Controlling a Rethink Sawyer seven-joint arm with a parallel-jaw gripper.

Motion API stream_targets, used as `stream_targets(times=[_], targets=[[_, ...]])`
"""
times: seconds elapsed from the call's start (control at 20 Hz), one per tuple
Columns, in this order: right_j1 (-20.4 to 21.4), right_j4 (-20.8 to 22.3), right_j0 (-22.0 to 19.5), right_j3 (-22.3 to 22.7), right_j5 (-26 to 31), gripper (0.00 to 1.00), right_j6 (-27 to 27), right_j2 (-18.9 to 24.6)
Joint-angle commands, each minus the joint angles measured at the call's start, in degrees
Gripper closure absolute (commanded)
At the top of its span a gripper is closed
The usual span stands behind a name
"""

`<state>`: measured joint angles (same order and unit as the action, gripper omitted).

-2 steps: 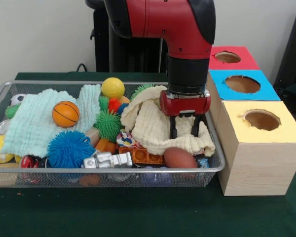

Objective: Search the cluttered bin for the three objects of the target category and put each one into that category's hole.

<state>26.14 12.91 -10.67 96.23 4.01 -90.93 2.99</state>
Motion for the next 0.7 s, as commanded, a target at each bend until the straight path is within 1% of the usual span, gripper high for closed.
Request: stream_targets(times=[0.05,0.25,0.35,0.4,0.45,0.5,0.55,0.6,0.65,0.7], targets=[[-7.42,-0.89,2.43,-1.27,-2.59,1.00,-10.63,-3.06],[-6.66,-0.75,2.87,-1.67,-0.76,1.00,-9.14,-4.01],[-5.39,-0.62,3.00,-1.13,0.53,1.00,-8.49,-4.74],[-3.52,-1.09,4.14,-0.72,1.75,1.00,-8.99,-7.03],[-2.15,-1.16,4.59,-0.06,2.59,1.00,-9.12,-8.24],[0.52,-0.63,4.74,0.60,5.01,1.00,-8.02,-9.27],[2.20,-0.59,4.90,1.22,6.40,1.00,-7.67,-10.06],[4.85,-0.55,5.79,1.63,8.61,1.00,-7.28,-12.13],[6.25,-0.61,6.32,1.89,9.79,1.00,-7.18,-13.30],[8.04,-0.84,7.44,1.67,11.88,1.00,-7.22,-15.51]])
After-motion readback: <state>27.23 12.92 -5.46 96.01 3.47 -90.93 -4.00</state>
